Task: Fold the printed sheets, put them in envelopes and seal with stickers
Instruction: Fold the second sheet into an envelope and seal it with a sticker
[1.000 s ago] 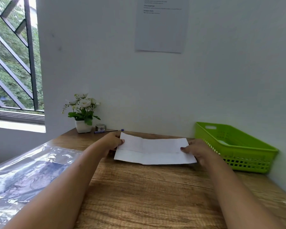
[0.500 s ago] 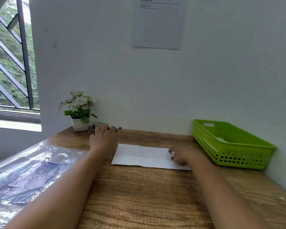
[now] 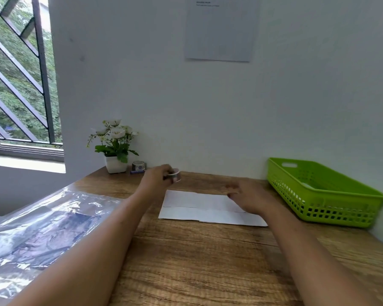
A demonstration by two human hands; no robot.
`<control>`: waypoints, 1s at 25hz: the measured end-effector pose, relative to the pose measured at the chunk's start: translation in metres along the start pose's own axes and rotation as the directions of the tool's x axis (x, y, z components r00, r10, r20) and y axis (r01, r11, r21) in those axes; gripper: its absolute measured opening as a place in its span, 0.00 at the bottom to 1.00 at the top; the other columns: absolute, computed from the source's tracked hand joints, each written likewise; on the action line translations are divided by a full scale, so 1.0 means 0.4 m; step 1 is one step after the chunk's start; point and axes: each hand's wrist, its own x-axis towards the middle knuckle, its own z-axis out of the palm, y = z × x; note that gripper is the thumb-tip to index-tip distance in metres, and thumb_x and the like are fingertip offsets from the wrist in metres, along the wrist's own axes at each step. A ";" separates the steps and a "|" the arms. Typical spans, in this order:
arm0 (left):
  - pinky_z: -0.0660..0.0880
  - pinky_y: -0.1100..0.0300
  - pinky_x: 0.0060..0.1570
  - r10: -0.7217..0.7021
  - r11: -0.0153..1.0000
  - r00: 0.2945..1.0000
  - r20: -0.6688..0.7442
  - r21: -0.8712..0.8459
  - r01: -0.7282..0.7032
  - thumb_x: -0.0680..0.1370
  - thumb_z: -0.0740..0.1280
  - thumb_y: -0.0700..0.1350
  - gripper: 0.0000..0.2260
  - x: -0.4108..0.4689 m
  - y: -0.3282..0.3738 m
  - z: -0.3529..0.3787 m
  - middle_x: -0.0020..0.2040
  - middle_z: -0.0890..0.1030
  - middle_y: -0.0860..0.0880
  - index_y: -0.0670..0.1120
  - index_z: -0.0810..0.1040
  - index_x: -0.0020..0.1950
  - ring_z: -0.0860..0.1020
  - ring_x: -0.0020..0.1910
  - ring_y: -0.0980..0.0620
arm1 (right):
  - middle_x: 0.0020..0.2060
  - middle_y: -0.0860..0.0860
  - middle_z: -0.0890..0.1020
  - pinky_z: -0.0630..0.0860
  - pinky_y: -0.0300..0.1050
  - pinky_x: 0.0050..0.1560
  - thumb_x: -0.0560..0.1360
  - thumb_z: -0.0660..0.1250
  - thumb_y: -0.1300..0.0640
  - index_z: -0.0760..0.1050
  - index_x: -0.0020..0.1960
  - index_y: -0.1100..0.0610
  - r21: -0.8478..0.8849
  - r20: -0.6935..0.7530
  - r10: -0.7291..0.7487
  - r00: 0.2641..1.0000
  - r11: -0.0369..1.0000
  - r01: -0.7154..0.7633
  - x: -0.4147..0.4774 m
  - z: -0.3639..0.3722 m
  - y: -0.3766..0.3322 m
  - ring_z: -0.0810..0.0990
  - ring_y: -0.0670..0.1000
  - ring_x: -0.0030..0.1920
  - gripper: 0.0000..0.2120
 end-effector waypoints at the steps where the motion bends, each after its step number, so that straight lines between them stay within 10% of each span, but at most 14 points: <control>1: 0.69 0.60 0.43 0.048 0.994 0.999 0.020 -0.104 -0.046 0.75 0.69 0.48 0.07 -0.004 0.029 0.004 0.47 0.79 0.51 0.48 0.78 0.51 0.76 0.47 0.52 | 0.62 0.49 0.77 0.71 0.45 0.62 0.78 0.62 0.55 0.73 0.66 0.51 0.150 -0.040 -0.036 0.999 0.988 0.041 -0.003 -0.002 -0.015 0.75 0.51 0.62 0.16; 5: 0.76 0.59 0.54 0.240 0.912 0.954 0.177 -0.379 -0.159 0.71 0.73 0.40 0.06 -0.031 0.125 0.039 0.52 0.82 0.50 0.49 0.79 0.45 0.80 0.51 0.53 | 0.59 0.48 0.78 0.74 0.45 0.56 0.81 0.58 0.53 0.73 0.65 0.49 0.656 -0.075 -0.022 0.997 0.751 0.066 -0.014 -0.006 -0.062 0.76 0.48 0.59 0.14; 11: 0.71 0.75 0.44 0.330 0.916 0.935 0.131 -0.283 -0.284 0.72 0.70 0.35 0.08 -0.041 0.150 0.050 0.45 0.82 0.54 0.48 0.80 0.46 0.79 0.47 0.58 | 0.53 0.56 0.83 0.80 0.44 0.52 0.79 0.62 0.58 0.78 0.59 0.58 0.900 0.036 -0.066 0.997 0.437 -0.003 -0.007 -0.011 -0.036 0.83 0.53 0.53 0.11; 25: 0.79 0.52 0.46 0.285 0.900 0.942 0.176 -0.387 -0.200 0.76 0.69 0.45 0.10 -0.055 0.171 0.062 0.48 0.80 0.48 0.45 0.78 0.56 0.78 0.44 0.51 | 0.48 0.58 0.81 0.83 0.52 0.44 0.74 0.69 0.60 0.79 0.47 0.60 0.900 -0.159 0.012 0.987 0.412 0.140 -0.011 -0.011 -0.047 0.84 0.57 0.46 0.04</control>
